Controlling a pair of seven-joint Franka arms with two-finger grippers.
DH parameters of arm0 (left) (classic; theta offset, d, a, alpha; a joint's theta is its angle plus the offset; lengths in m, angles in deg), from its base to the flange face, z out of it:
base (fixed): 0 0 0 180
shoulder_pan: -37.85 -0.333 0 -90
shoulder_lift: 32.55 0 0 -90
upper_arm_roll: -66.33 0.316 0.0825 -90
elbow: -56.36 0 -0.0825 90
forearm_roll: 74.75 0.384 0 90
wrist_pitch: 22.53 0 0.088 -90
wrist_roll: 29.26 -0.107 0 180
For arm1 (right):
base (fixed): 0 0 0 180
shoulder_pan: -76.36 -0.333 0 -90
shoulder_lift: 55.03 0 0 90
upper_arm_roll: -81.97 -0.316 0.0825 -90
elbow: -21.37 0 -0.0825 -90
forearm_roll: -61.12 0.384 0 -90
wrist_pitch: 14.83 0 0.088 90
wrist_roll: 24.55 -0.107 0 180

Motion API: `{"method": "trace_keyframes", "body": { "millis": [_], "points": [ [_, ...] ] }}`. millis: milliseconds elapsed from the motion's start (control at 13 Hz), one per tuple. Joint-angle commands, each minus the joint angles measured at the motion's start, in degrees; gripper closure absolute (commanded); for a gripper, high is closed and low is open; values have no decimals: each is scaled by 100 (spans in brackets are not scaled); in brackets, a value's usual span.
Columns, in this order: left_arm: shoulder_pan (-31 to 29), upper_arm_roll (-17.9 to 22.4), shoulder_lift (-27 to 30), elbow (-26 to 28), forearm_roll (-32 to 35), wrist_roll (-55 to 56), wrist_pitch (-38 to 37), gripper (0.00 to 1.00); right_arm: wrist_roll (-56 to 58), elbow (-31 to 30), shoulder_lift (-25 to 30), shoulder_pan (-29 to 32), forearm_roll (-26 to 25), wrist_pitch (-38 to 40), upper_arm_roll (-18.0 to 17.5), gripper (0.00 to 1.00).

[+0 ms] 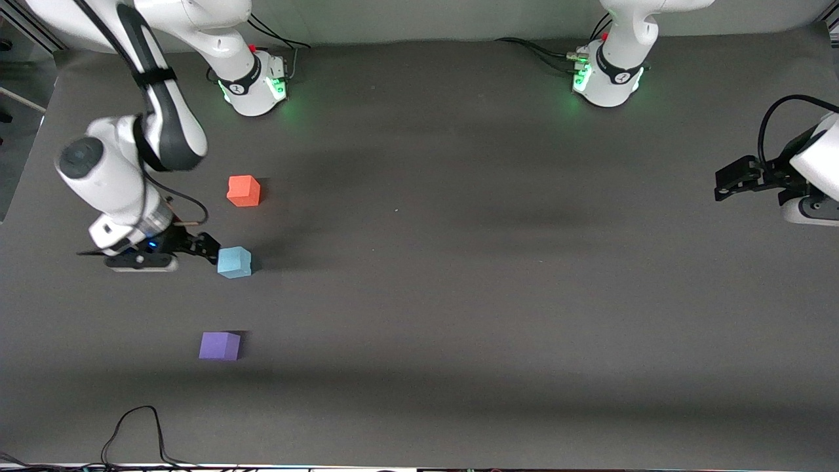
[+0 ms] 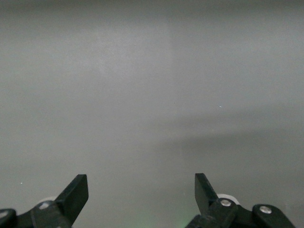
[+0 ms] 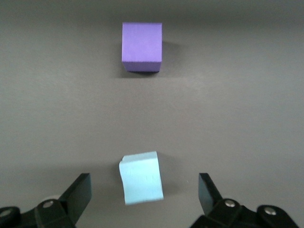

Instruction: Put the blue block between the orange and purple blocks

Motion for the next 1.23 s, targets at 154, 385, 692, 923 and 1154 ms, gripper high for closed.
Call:
{"method": "trace_keyframes", "body": {
  "millis": [154, 385, 692, 923, 1154],
  "points": [
    [-20, -10, 89, 76, -10, -16, 71, 0, 189, 1330, 661, -35, 412, 2517, 44, 0],
    [-20, -10, 71, 76, -10, -16, 71, 0, 206, 2191, 908, -35, 598, 3703, 9, 0],
    [-20, -10, 71, 76, -10, -16, 80, 0, 197, 2975, 908, -43, 897, 4805, 0, 0],
    [-20, -10, 71, 58, -10, -16, 71, 0, 223, 3029, 908, -44, 897, 5096, -17, 0],
    [-20, -10, 71, 58, -10, -16, 71, 0, 224, 3029, 908, -44, 888, 5192, 9, 0]
  ]
}}
